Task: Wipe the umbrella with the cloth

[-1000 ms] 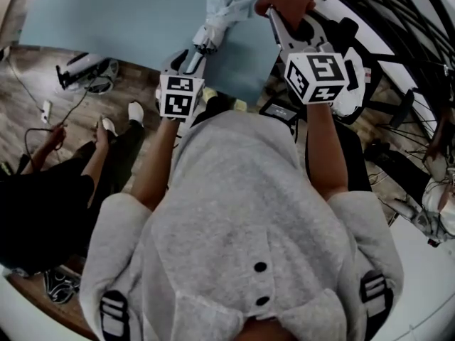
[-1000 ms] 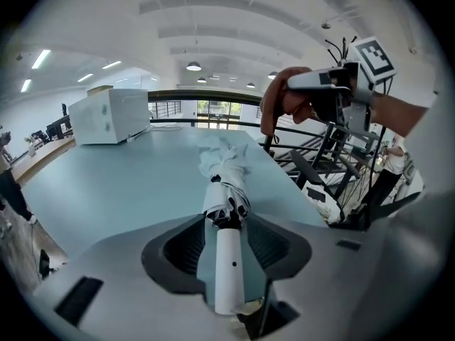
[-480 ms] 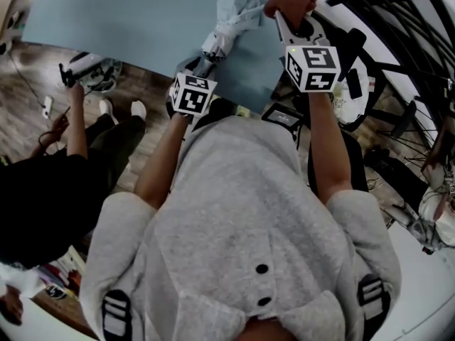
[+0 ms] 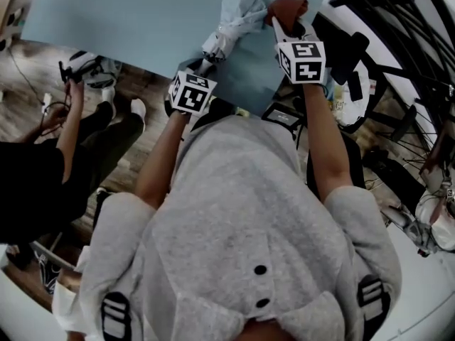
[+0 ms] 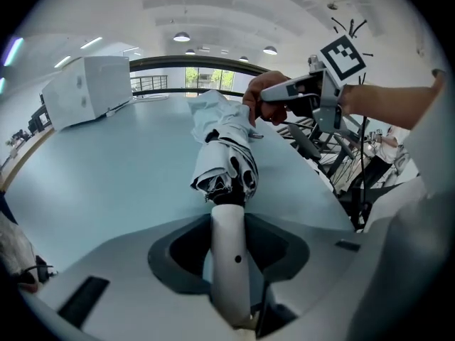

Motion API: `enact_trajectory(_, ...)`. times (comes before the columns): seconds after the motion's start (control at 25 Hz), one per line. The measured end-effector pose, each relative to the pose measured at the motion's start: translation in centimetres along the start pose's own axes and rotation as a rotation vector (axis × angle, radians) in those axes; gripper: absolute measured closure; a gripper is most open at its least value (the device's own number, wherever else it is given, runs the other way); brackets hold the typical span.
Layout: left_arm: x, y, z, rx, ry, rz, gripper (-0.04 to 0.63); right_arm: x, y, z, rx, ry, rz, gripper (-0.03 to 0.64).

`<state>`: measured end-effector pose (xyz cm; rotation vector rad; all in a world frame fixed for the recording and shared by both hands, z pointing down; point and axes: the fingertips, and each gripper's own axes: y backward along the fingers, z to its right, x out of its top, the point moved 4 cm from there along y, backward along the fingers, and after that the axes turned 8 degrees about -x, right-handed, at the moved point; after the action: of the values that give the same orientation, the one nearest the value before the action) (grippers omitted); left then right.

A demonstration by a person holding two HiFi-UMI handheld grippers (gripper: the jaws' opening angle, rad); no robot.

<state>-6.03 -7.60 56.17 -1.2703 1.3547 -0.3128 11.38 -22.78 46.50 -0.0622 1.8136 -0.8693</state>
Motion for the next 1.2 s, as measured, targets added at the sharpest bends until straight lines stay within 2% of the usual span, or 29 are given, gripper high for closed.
enact_trajectory(0.12, 0.0, 0.1, -0.7, 0.011, -0.014, 0.005, 0.439, -1.2, -1.0, -0.5, 0.009, 0.004, -0.033, 0.54)
enact_trajectory(0.4, -0.1, -0.3, -0.8, -0.021, 0.012, 0.018, 0.439, -4.5, -2.8, -2.1, 0.061, -0.006, -0.118, 0.54)
enact_trajectory(1.2, 0.1, -0.3, -0.7, -0.042, -0.027, 0.014, 0.439, -6.3, -1.5, -8.2, 0.161, -0.026, -0.159, 0.54)
